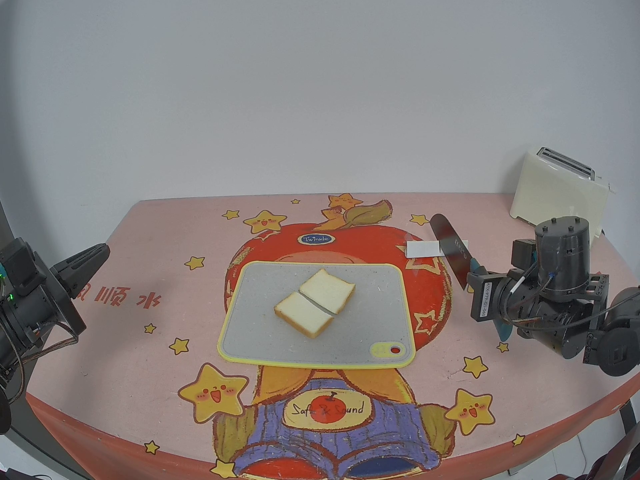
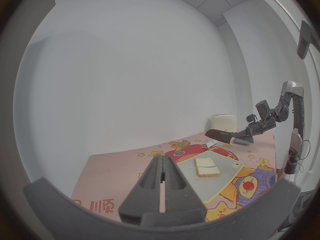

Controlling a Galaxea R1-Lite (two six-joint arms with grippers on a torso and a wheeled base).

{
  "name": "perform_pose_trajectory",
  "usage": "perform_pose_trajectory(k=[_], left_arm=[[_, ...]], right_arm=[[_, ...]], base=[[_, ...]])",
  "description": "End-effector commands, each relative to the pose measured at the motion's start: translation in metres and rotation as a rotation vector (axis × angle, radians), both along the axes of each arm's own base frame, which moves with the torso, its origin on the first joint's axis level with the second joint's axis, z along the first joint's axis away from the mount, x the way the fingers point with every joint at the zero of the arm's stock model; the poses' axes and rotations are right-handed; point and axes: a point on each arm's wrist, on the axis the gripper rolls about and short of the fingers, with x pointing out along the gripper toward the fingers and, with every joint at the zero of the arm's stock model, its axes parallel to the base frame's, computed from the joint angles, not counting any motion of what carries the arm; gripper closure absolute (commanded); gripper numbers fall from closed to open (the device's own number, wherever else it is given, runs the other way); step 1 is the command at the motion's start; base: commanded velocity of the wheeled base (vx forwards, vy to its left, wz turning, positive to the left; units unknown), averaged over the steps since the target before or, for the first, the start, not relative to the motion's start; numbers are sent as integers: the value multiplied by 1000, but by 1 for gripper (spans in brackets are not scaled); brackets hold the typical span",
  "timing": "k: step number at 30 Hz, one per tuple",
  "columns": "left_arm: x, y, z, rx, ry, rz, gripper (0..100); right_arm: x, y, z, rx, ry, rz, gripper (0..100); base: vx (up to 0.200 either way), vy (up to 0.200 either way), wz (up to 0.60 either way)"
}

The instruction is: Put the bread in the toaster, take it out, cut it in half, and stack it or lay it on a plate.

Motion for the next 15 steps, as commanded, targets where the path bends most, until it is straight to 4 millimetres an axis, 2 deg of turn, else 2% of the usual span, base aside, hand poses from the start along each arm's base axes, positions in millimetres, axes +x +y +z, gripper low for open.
perform_pose_trajectory(k=[1,15], left_arm=[[0,0,0,0,0,0,100],[0,0,0,0,2,-1,100]], right_arm=[[0,0,-2,-3,5,2,100],[1,2,-8,-19,27,4,100]], base=[[0,0,0],[0,0,0]])
